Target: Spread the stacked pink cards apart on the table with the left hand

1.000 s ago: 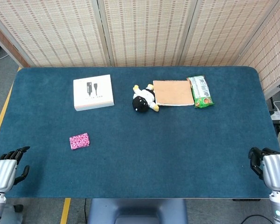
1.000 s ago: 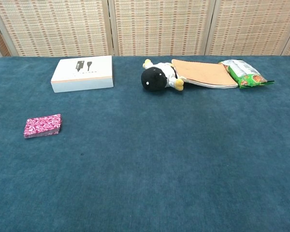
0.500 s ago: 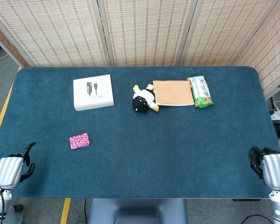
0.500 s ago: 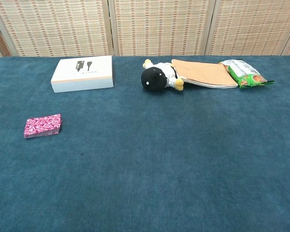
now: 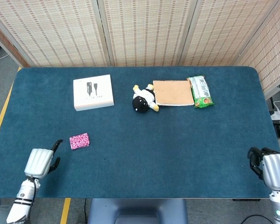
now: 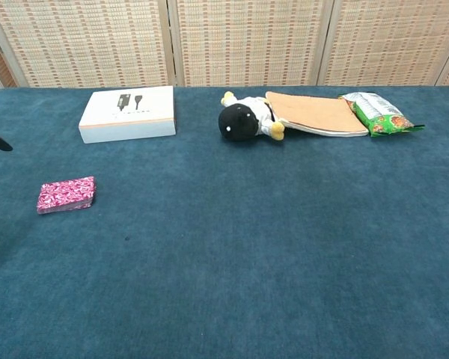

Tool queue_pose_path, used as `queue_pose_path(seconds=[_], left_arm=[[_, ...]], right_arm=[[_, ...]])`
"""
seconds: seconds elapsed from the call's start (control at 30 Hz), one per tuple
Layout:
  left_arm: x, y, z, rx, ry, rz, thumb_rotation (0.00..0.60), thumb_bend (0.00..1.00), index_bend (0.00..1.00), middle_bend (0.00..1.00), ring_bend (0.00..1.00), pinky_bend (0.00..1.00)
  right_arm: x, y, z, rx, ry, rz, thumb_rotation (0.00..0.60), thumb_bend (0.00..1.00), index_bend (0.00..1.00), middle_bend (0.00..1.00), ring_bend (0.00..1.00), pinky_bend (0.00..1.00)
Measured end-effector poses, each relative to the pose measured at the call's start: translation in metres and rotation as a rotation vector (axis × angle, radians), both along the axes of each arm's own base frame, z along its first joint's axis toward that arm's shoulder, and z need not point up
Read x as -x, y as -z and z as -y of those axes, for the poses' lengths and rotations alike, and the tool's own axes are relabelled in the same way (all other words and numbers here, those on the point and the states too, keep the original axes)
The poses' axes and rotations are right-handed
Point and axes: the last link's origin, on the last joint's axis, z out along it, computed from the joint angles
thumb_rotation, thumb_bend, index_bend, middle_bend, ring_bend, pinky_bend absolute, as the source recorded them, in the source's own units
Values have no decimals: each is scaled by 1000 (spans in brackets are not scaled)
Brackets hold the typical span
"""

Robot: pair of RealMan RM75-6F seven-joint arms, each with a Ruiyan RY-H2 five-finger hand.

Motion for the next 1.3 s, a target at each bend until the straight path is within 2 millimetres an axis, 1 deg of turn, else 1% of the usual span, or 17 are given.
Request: queue_pose_path(seconds=[0.17, 0.33, 0.43, 0.63, 0.87, 1.07, 1.3], left_arm=[[-13, 22, -15, 30, -66, 33, 600, 404, 160, 1000, 1000, 1000], [-26, 39, -26, 29, -135, 47, 600, 403, 178, 1000, 1000, 1000], [-34, 49, -31, 22, -183, 63, 600, 403, 187, 1000, 1000, 1000], [-46, 61, -36, 14, -245, 108, 600, 400, 192, 1000, 1000, 1000], [-70, 92, -43, -2, -362, 96, 600, 395, 188, 1000, 1000, 1000], [-80, 104, -53, -52, -388, 79, 600, 397, 185, 1000, 1000, 1000], [-82, 109, -60, -91, -421, 66, 600, 396, 178, 1000, 1000, 1000]], right_arm=[[0, 2, 1, -17, 1, -6, 600, 469, 1000, 821, 701, 826], [0, 3, 2, -24, 3, -8, 600, 469, 1000, 820, 701, 826], [0, 3, 2, -26, 3, -8, 600, 468, 1000, 821, 701, 826], [1, 3, 2, -31, 6, -8, 600, 468, 1000, 820, 701, 826], [1, 4, 3, -42, 13, -10, 600, 469, 1000, 821, 701, 826], [1, 3, 2, -48, 14, -8, 600, 469, 1000, 821, 701, 826], [1, 1, 3, -50, 18, -2, 600, 468, 1000, 821, 701, 826]])
